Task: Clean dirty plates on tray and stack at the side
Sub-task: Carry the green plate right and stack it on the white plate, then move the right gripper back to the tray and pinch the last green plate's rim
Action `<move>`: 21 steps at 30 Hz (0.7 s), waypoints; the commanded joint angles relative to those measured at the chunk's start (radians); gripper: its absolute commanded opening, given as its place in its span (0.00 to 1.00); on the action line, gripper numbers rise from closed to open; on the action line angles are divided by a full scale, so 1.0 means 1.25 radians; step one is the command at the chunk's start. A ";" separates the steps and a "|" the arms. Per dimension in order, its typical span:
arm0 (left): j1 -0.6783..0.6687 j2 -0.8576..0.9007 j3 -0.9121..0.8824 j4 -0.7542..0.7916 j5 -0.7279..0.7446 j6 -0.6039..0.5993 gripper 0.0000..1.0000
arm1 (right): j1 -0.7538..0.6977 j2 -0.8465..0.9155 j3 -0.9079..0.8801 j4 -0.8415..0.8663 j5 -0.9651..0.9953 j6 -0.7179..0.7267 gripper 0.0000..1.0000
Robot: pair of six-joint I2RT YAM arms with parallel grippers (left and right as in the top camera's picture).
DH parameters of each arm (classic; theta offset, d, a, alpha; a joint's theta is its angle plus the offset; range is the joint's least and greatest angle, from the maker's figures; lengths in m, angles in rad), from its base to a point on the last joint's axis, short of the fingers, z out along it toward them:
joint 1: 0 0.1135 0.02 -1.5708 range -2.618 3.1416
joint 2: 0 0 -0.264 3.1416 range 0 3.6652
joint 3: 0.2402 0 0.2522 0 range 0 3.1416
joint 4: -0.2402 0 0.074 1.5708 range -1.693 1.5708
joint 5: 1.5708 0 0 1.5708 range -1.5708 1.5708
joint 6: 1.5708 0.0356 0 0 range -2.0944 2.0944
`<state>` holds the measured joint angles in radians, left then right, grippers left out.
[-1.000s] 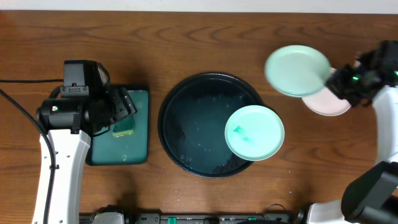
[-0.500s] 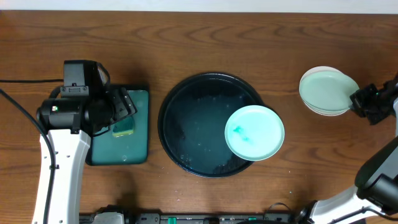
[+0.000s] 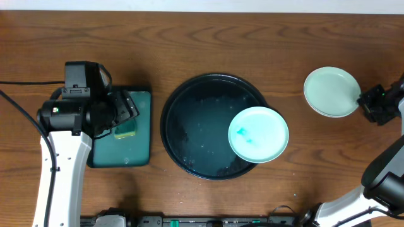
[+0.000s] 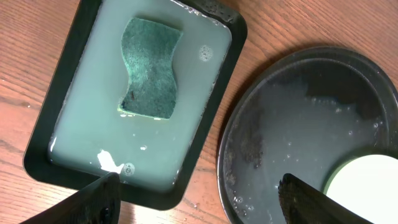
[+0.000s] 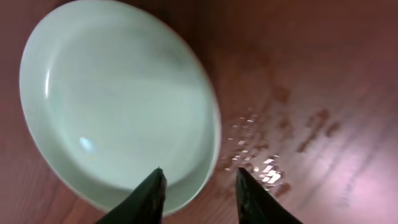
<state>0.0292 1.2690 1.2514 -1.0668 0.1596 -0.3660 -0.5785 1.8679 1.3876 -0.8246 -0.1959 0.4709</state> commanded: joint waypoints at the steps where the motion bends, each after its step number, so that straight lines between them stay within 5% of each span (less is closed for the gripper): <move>1: -0.002 0.005 0.000 -0.002 0.010 0.005 0.81 | -0.002 0.002 0.021 0.002 -0.113 -0.050 0.35; 6: -0.002 0.005 0.000 -0.002 0.010 0.005 0.81 | 0.033 -0.016 0.066 -0.033 -0.214 -0.147 0.20; 12: -0.002 0.005 0.000 -0.002 0.010 0.005 0.81 | 0.153 -0.074 0.080 -0.127 -0.247 -0.293 0.32; 17: -0.002 0.005 0.000 -0.002 0.010 0.005 0.81 | 0.297 -0.092 0.080 -0.263 -0.108 -0.244 0.47; 21: -0.002 0.005 0.000 -0.002 0.010 0.011 0.81 | 0.405 -0.092 0.070 -0.353 0.040 -0.101 0.46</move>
<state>0.0292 1.2690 1.2514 -1.0668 0.1600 -0.3660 -0.1410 1.7649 1.4731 -1.2263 -0.3206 0.2161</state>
